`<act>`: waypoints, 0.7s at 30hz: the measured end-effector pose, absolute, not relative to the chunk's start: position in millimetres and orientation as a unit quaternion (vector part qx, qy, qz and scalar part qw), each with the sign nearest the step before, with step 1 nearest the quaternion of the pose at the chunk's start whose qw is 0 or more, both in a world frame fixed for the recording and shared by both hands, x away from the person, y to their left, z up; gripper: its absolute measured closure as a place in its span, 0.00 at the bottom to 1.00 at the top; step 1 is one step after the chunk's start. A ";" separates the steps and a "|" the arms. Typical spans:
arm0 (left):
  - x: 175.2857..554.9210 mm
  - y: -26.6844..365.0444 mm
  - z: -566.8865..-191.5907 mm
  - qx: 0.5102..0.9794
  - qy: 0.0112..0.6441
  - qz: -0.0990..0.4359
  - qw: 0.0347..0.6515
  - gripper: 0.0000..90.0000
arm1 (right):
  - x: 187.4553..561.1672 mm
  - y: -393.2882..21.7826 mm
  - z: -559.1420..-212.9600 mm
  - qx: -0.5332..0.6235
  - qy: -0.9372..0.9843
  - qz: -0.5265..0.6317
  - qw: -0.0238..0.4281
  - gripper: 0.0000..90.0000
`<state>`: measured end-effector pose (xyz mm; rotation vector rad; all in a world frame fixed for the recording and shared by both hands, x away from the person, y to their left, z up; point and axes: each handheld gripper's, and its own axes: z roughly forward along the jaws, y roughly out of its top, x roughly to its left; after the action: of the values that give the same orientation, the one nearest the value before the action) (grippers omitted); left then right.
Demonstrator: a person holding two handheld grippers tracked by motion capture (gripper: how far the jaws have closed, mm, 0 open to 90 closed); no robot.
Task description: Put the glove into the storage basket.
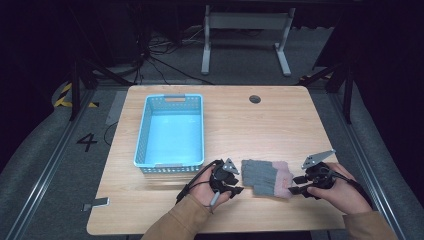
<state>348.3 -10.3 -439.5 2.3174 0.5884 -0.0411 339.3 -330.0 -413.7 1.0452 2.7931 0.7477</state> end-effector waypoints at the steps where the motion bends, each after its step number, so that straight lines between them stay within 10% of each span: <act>1: 348.4 -10.8 -440.0 0.902 0.227 -0.016 0.366 0.72 | 339.3 -329.2 -414.4 0.342 0.908 0.242 0.033 0.60; 21: 355.6 -27.9 -453.6 0.902 0.240 -0.021 0.359 0.81 | 341.1 -324.6 -420.7 0.334 0.913 0.233 0.025 0.64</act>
<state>355.6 -27.9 -453.6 2.3252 0.6189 -0.0545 341.1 -324.6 -420.7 1.0318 2.8234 0.7195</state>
